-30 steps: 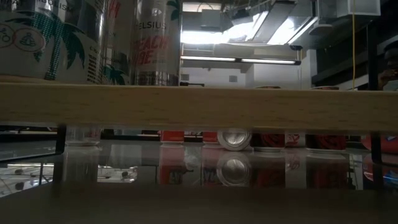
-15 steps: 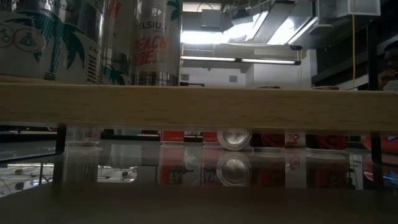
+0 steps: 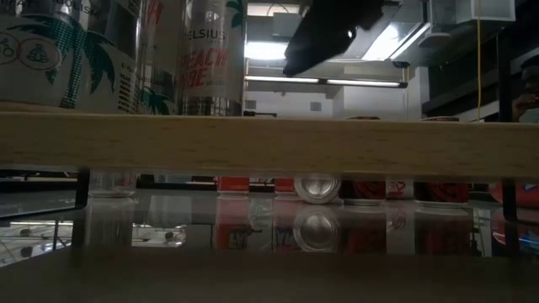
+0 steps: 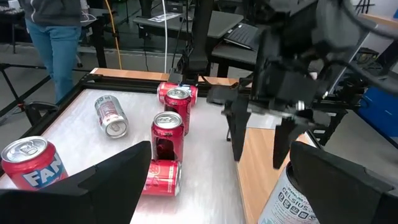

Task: Place canned beverage on shelf
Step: Put the white soda can on the shelf aligned with the other white soda can, then put the left silver soda can on the shelf

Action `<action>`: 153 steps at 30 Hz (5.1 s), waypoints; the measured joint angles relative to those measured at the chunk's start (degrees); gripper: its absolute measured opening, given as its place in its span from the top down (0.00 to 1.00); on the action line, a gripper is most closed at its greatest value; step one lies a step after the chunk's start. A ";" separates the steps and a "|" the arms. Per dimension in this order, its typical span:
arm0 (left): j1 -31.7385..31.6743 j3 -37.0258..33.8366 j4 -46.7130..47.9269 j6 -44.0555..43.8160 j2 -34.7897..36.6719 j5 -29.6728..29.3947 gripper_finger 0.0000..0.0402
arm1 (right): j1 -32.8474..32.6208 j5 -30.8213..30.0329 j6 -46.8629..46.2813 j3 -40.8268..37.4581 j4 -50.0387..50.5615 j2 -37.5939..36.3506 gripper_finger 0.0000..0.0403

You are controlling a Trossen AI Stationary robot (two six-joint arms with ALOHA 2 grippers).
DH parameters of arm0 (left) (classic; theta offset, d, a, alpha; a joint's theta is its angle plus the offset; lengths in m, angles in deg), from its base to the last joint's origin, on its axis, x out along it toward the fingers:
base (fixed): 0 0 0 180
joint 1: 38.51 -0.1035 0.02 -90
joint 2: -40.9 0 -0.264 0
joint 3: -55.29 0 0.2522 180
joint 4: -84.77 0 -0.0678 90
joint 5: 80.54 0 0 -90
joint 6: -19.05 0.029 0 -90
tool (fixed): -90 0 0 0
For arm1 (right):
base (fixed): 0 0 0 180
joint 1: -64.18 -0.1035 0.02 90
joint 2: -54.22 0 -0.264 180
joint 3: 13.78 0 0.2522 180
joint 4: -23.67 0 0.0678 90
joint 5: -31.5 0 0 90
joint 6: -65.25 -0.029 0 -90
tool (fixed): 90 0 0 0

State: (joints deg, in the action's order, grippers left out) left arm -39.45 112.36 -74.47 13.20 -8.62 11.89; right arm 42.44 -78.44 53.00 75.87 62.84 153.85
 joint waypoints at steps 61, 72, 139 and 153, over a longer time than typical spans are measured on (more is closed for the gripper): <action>0.01 0.00 -0.10 0.35 0.02 -0.02 0.06 | 2.64 3.09 2.27 -10.84 -32.62 8.34 0.29; 0.00 0.00 -0.04 0.30 0.02 -0.02 0.06 | 2.64 3.08 2.29 -10.79 -25.82 2.48 0.29; -0.01 11.23 60.29 -20.77 -0.16 -17.71 0.06 | 2.67 -2.61 8.28 -10.75 -5.45 -25.33 0.29; 0.01 1.07 55.30 -20.93 -0.69 -17.88 0.06 | 2.67 -2.58 8.28 -10.75 -5.22 -25.33 0.29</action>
State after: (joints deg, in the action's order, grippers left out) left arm -39.44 113.43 -19.18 -7.73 -9.31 -5.98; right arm 45.11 -81.02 61.29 65.12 57.62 128.52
